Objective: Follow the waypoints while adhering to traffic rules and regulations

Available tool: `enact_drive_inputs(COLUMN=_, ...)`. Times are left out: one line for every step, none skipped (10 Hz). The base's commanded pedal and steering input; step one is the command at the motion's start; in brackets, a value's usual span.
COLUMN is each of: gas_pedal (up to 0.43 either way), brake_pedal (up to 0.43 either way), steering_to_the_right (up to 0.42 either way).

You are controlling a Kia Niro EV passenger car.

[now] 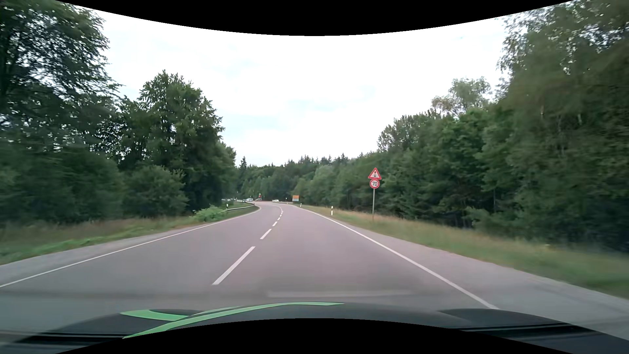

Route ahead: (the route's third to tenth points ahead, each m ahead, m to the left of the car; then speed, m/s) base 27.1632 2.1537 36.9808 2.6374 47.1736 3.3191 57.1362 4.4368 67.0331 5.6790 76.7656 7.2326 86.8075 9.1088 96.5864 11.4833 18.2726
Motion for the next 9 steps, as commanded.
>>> enact_drive_inputs(gas_pedal=0.0, brake_pedal=0.079, steering_to_the_right=-0.014)
enact_drive_inputs(gas_pedal=0.0, brake_pedal=0.091, steering_to_the_right=-0.015)
enact_drive_inputs(gas_pedal=0.0, brake_pedal=0.104, steering_to_the_right=-0.015)
enact_drive_inputs(gas_pedal=0.0, brake_pedal=0.11, steering_to_the_right=-0.015)
enact_drive_inputs(gas_pedal=0.0, brake_pedal=0.116, steering_to_the_right=-0.015)
enact_drive_inputs(gas_pedal=0.0, brake_pedal=0.116, steering_to_the_right=-0.013)
enact_drive_inputs(gas_pedal=0.0, brake_pedal=0.128, steering_to_the_right=-0.013)
enact_drive_inputs(gas_pedal=0.0, brake_pedal=0.128, steering_to_the_right=-0.013)
enact_drive_inputs(gas_pedal=0.0, brake_pedal=0.128, steering_to_the_right=-0.013)
